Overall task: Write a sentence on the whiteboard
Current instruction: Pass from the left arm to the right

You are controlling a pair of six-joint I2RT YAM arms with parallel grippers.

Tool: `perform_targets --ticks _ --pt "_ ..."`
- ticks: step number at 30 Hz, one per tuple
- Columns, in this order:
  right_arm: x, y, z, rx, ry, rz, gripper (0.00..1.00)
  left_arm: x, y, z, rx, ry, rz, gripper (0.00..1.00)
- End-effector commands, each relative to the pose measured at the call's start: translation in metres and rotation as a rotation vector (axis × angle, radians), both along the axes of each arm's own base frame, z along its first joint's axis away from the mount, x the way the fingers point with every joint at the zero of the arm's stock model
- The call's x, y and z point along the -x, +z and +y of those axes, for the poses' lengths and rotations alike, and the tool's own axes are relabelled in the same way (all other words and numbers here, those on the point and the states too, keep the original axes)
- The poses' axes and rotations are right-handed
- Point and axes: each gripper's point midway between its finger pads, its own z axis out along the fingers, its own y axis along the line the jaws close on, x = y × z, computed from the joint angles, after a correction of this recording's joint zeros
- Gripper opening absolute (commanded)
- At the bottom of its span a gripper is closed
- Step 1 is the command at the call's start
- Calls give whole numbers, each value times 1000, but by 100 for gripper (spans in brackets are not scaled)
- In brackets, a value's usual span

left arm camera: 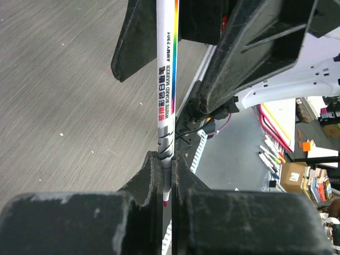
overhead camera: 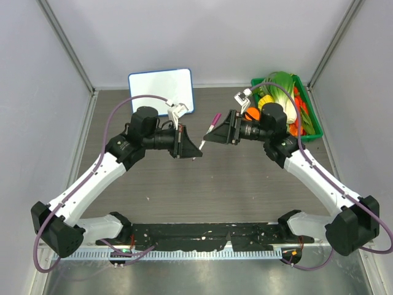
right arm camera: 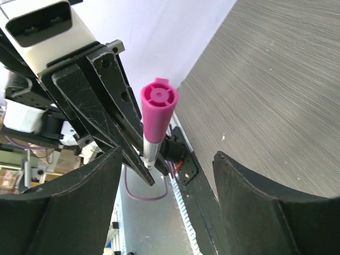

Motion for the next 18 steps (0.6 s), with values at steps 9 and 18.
perform_targets --ticks 9,18 --pt "19 34 7 -125 124 -86 52 15 26 -1 90 -62 -43 0" --pt "30 20 6 -107 176 -66 42 16 19 -2 90 -68 -20 0"
